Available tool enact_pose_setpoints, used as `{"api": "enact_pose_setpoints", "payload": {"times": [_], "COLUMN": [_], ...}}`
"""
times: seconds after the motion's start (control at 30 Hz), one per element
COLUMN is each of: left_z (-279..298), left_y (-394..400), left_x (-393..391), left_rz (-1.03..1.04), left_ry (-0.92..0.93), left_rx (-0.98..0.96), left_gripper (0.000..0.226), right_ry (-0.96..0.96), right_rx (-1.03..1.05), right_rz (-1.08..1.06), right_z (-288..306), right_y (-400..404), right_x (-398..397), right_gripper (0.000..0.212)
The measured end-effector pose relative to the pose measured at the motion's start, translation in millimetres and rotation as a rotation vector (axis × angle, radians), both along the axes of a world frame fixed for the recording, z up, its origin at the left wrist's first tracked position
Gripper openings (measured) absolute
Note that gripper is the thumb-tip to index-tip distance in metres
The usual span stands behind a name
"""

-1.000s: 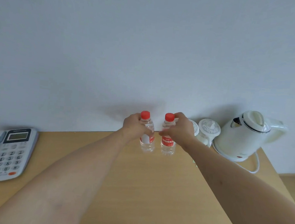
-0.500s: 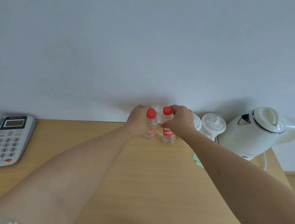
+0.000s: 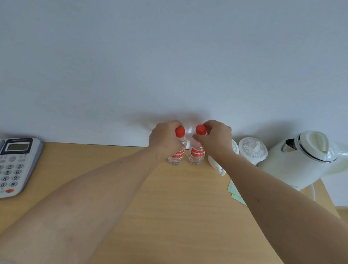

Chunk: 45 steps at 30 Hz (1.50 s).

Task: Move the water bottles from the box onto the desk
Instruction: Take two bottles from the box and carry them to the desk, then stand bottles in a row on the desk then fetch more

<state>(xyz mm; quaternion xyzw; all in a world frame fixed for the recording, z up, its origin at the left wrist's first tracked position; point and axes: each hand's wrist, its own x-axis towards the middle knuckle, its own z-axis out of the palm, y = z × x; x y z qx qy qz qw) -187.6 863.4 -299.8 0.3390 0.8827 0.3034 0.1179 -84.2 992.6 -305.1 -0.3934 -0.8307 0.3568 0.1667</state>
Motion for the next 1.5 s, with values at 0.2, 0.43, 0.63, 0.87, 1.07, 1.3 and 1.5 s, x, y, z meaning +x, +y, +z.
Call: {"api": "enact_pose_setpoints", "payload": {"times": [0.2,0.43,0.63,0.87,1.07,1.3,1.5], "left_z": [-4.2,-8.0,-7.5,11.3,38.5,58.8,70.5], "left_y": [2.4,9.9,9.9,-2.6,-23.1,-44.7,-54.6], "left_x": [-4.7,-2.7,-5.4,-11.1,-10.0,16.6,64.7], "left_rz": [0.006,0.002,-0.03,-0.017,-0.147,-0.353,-0.534], "left_ry": [-0.006,0.007,-0.006,-0.011,0.12,0.23,0.29], "left_rx": [0.1,0.179,0.145,0.148,0.078,0.073,0.017], "left_gripper": [0.039,0.032,0.043,0.053,0.044,0.049,0.059], "right_ry": [0.062,0.063,0.04,-0.094,-0.265,-0.352,-0.397], "right_rx": [-0.006,-0.014,-0.019,0.09,0.228,0.322,0.323], "right_rz": [-0.014,-0.02,-0.038,-0.081,-0.041,-0.131,-0.286], "right_z": [-5.7,-6.3,-2.8,16.4,39.8,52.1,61.1], "right_y": [-3.0,-1.1,-4.8,-17.5,-42.8,-95.6,-134.1], "right_x": [-4.5,-3.9,-1.1,3.2,20.6,67.8,124.1], "right_gripper": [0.022,0.024,0.036,0.052,0.053,0.067,0.074]}}
